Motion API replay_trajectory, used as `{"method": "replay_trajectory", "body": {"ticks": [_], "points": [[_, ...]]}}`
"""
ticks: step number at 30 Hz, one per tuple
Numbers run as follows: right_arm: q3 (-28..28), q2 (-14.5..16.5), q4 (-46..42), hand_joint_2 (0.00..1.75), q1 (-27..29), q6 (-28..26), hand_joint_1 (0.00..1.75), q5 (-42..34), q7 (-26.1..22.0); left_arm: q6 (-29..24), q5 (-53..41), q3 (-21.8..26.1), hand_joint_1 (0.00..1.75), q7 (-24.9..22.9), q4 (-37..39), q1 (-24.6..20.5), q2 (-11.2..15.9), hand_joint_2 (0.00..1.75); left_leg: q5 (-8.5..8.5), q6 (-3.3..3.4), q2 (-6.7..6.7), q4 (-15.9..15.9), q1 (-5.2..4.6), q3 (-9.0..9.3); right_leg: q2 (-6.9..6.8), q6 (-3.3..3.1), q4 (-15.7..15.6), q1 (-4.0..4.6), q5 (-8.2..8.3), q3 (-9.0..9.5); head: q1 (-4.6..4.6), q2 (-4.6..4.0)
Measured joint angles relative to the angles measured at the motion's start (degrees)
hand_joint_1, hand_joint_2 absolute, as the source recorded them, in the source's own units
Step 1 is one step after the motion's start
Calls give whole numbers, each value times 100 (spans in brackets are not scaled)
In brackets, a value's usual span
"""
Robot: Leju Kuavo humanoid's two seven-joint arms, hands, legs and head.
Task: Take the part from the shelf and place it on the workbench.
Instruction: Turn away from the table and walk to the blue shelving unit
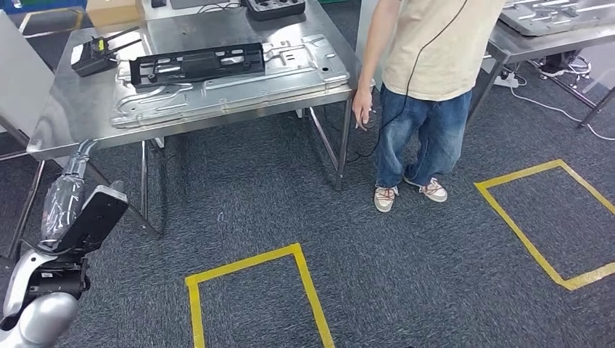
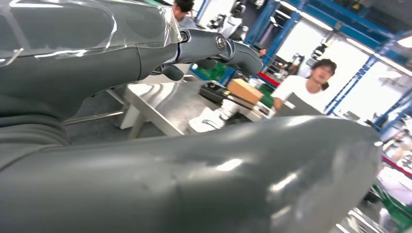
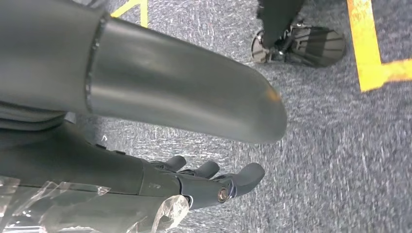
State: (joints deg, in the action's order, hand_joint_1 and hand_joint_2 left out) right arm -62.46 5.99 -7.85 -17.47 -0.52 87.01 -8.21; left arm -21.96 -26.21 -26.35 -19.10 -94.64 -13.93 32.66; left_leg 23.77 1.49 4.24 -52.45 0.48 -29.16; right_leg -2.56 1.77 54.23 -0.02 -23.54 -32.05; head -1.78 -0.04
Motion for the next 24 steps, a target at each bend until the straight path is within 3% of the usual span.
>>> {"method": "replay_trajectory", "body": {"ticks": [2, 4, 6, 8, 9, 10, 11, 13, 15, 16, 18, 20, 22, 24], "points": [[-15, 1, 0, 0, -4, 12, 0, -2, -3, 1, 2, 3, 0, -1, 0, -15, 0, 0, 15, -54, 91, 4, -14, 11, 86, -77, -57, 15, 13, -4, -5, 0], [-31, 2, 0, 0, -6, 23, 0, -6, -3, 2, 2, 4, 0, -1, 0, -22, 0, 0, 109, -114, 51, -92, 16, -13, 186, -141, -71, 9, 36, -9, -9, 0], [-43, 2, 0, 0, -12, 31, 0, -11, -3, 2, 3, 4, 0, -1, 0, -21, 1, 0, 436, -161, -163, -653, 39, -255, 283, -197, -83, -11, 64, -12, -17, -1], [-58, 2, 0, 0, -13, 33, 0, -15, -2, 3, 4, 2, 0, -2, 0, -1, 1, 0, 814, -176, -315, -1530, 39, -669, 397, -228, -81, -4, 77, -28, -25, 0], [-67, 2, 0, 0, -10, 34, 0, -16, -2, 3, 4, 0, 0, -2, 0, 12, 1, 0, 888, -174, -343, -1818, 38, -816, 463, -235, -80, 1, 81, -33, -27, 0], [-75, 2, 0, 0, -7, 35, 0, -17, -1, 4, 4, -1, 0, -2, 0, 20, 1, 0, 845, -164, -358, -1871, 38, -856, 529, -238, -79, 5, 84, -33, -28, 1], [-80, 2, 0, 0, -5, 36, 0, -19, -1, 4, 4, -1, 0, -2, 0, 23, 1, 0, 694, -149, -376, -1671, 37, -774, 597, -238, -78, 7, 86, -27, -28, 1], [-86, 5, 0, 0, -3, 37, 0, -22, -1, 4, 4, 1, 0, -2, 0, 14, 2, 0, 265, -102, -525, -781, 38, -376, 723, -225, -74, 11, 93, -15, -28, 0], [-89, 8, 0, 0, -7, 37, 0, -26, 0, 4, 4, 2, 0, -2, 0, 6, 2, 0, 30, -65, -671, -134, 27, -96, 830, -190, -67, 22, 102, -32, -28, -1], [-90, 7, 0, 0, -3, 37, 0, -28, 2, 4, 5, 2, 0, -2, 0, 3, 2, 0, 16, -49, -691, -44, 14, -65, 874, -161, -69, 21, 109, -49, -27, 0], [-90, -7, 0, 0, 14, 37, 0, -31, 5, 4, 5, 1, 0, -2, 0, -5, 1, 0, -7, -1, -597, -27, 13, -57, 926, -100, -72, 12, 116, -75, -27, 0], [-90, -20, 0, 0, 21, 39, 0, -32, 7, 6, 4, 1, 0, -2, 0, -21, -3, 0, -38, 70, -494, 0, 37, -34, 734, -42, 155, 23, -37, -186, -10, 0], [-90, -20, 1, 0, 17, 44, 0, -35, 15, 11, 6, -1, 0, -2, 0, -25, -5, 0, -45, 112, -384, 9, 41, -27, 445, 13, 864, 20, -411, -525, 10, -1], [-91, -15, 2, 0, 20, 49, 0, -45, 23, 18, 9, -7, 0, -3, 0, -19, -9, 0, -38, 119, -269, 7, 37, -33, 343, 57, 1600, -14, -682, -895, 13, -1]]}}
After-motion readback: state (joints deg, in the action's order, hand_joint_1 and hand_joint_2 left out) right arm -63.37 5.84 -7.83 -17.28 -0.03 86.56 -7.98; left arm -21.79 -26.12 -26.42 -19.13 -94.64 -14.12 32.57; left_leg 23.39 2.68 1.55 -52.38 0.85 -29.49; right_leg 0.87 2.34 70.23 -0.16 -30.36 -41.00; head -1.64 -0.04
